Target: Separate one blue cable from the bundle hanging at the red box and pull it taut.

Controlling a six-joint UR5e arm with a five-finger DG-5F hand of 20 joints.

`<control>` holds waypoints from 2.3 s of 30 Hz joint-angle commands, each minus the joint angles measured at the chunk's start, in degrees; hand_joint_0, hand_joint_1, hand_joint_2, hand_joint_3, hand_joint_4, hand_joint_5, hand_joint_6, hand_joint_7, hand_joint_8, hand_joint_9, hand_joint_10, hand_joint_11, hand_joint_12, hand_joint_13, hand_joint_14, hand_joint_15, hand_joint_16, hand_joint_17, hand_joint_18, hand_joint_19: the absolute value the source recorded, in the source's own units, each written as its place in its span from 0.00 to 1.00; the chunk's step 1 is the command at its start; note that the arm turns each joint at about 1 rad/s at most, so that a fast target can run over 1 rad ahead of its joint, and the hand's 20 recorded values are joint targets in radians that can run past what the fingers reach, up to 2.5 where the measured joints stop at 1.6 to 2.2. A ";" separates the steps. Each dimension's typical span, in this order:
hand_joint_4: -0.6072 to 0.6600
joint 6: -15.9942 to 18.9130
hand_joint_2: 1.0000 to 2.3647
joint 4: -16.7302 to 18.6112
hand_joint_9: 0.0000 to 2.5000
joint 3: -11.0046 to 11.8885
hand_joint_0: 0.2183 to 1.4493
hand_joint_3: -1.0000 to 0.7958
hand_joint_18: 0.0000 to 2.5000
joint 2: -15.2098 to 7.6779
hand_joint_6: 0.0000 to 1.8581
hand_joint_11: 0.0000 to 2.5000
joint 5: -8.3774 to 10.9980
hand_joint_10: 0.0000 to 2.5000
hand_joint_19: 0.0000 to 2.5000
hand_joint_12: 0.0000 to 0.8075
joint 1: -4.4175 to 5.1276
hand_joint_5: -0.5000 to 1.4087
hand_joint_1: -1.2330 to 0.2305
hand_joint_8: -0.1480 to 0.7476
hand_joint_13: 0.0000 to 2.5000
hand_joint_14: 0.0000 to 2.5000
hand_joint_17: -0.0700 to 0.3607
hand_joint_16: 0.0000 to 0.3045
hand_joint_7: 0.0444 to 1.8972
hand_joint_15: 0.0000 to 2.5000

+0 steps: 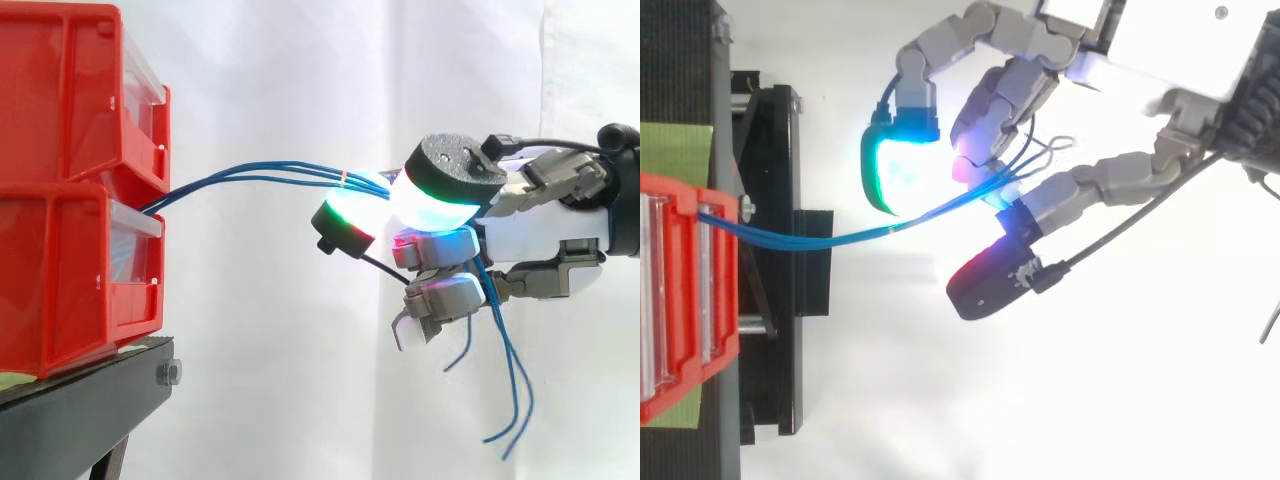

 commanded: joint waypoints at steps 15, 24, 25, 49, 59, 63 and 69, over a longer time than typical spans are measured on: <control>0.46 0.00 0.00 0.00 0.48 0.00 0.19 0.28 0.30 -0.07 0.48 0.65 0.00 0.09 0.28 0.45 0.07 0.15 0.28 0.37 0.47 0.01 0.43 0.17 0.49 0.59; 0.44 0.00 0.00 0.00 0.49 0.00 0.27 0.28 0.28 0.02 0.47 0.72 0.00 0.01 0.30 0.39 0.16 0.15 0.37 0.34 0.45 0.01 0.40 0.15 0.52 0.60; 0.43 0.00 0.00 0.00 0.49 0.00 0.28 0.28 0.28 0.02 0.47 0.72 0.00 0.01 0.30 0.39 0.16 0.15 0.37 0.34 0.45 0.01 0.40 0.15 0.52 0.60; 0.47 0.00 0.00 -0.09 0.47 0.00 0.30 0.28 0.30 0.02 0.48 0.68 0.09 0.19 0.31 0.33 0.34 0.14 0.40 0.35 0.51 0.16 0.40 0.15 0.50 0.63; 0.52 0.00 0.00 -0.09 0.44 0.00 0.22 0.28 0.35 -0.07 0.48 0.60 0.09 0.36 0.33 0.37 0.43 0.13 0.44 0.40 0.51 0.64 0.44 0.17 0.46 0.39; 0.54 0.09 0.00 -0.18 0.44 0.00 0.21 0.28 0.36 -0.07 0.48 0.57 0.09 0.40 0.33 0.38 0.51 0.13 0.43 0.41 0.51 0.70 0.45 0.18 0.45 0.35; 0.50 0.17 0.00 -0.26 0.44 0.00 0.30 0.28 0.34 -0.07 0.48 0.62 0.09 0.35 0.34 0.33 0.60 0.13 0.44 0.38 0.51 0.65 0.41 0.16 0.47 0.40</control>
